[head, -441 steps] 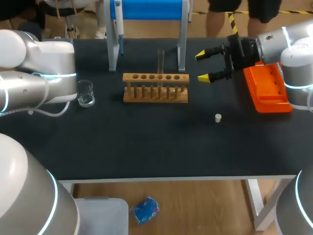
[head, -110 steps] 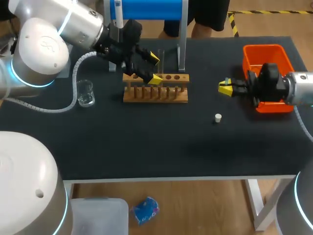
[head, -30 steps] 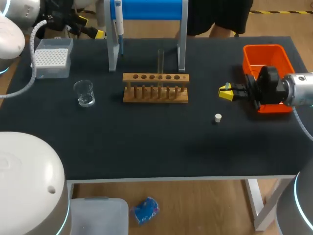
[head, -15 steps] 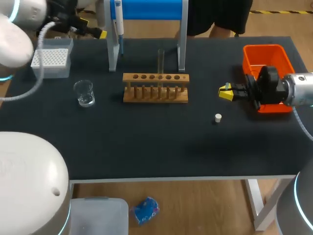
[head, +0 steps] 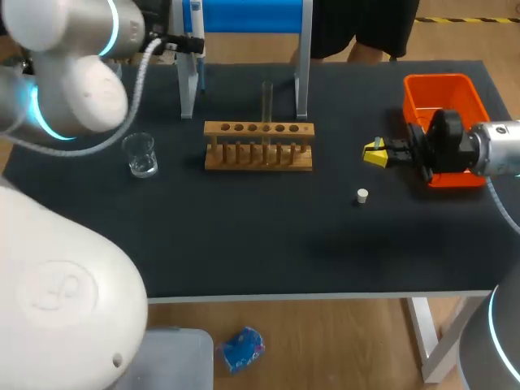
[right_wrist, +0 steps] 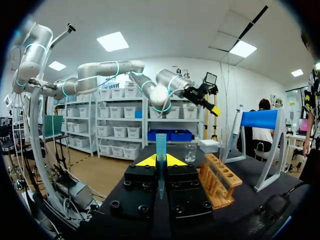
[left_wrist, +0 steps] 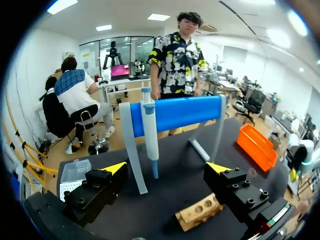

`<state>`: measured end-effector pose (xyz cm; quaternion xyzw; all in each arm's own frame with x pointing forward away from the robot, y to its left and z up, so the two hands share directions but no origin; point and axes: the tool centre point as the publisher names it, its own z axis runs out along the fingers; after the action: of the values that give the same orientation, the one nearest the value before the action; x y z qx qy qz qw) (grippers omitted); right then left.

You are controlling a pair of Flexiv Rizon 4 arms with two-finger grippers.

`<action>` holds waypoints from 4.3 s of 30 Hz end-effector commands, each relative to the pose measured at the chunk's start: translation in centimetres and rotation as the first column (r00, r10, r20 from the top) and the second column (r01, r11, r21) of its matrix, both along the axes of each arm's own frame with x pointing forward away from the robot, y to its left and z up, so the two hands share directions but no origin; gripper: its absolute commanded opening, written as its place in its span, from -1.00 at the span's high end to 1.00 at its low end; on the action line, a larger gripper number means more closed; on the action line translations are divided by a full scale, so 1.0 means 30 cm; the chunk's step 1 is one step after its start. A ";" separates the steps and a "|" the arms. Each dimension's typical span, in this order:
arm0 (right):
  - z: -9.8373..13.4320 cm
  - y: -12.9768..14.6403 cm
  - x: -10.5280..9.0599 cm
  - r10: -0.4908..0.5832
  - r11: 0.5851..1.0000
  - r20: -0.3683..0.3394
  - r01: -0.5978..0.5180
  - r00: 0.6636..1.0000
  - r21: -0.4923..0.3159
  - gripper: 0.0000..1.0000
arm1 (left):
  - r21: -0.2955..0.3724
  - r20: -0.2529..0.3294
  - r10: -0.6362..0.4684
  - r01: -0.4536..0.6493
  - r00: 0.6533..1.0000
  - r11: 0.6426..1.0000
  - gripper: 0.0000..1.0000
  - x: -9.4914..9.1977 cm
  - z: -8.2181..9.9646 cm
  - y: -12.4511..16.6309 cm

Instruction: Invert the test tube, pick up the pipette, mount the tip to pipette, aspirate from beaker and dispense into the tube, eject the tip, return the pipette, and cap with the stopper.

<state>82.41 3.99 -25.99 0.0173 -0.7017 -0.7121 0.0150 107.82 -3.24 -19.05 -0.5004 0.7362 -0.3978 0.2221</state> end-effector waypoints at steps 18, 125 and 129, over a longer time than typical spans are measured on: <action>-0.001 -0.001 -0.001 0.000 1.000 0.001 0.000 1.000 0.000 1.00 | 0.018 0.092 0.238 -0.240 0.967 0.970 -1.00 0.191 -0.038 -0.128; -0.001 -0.001 -0.001 0.000 1.000 0.001 0.000 1.000 0.000 1.00 | -0.039 0.179 0.337 -0.336 0.924 0.941 0.49 0.360 -0.078 -0.104; -0.001 -0.001 -0.001 0.000 1.000 0.001 0.000 1.000 0.000 1.00 | -0.038 0.175 0.342 -0.340 0.923 0.940 1.00 0.360 -0.080 -0.103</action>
<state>82.41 3.99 -25.99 0.0172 -0.7017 -0.7121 0.0150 118.39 -6.17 -21.40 -0.5818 0.6135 -0.4023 0.3510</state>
